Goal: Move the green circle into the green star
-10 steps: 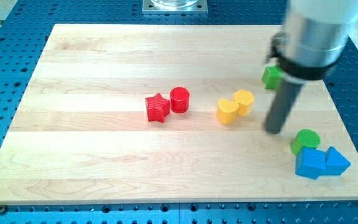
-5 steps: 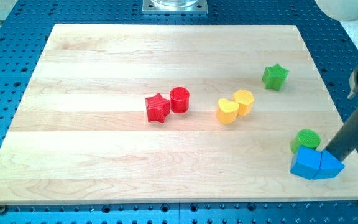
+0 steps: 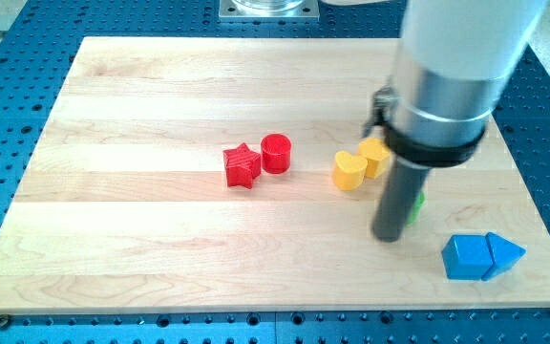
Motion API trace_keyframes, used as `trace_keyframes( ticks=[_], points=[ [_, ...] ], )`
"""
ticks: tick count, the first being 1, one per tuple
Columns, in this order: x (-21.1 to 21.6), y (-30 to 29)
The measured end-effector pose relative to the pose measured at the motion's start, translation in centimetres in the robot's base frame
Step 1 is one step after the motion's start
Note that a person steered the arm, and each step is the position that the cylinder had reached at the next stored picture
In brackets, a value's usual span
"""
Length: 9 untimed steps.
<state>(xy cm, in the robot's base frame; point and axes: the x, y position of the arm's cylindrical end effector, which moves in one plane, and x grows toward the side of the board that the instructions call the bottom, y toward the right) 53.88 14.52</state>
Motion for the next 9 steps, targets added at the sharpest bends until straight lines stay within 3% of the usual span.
trace_keyframes(
  ticks=[1,2,3,5,6,7,9],
  points=[
    [-2.8,6.2],
    [-9.2,7.8],
    [-2.9,6.3],
    [-2.9,-1.4],
    [-5.8,-1.3],
    [-8.4,3.0],
    [-4.0,5.3]
  ],
)
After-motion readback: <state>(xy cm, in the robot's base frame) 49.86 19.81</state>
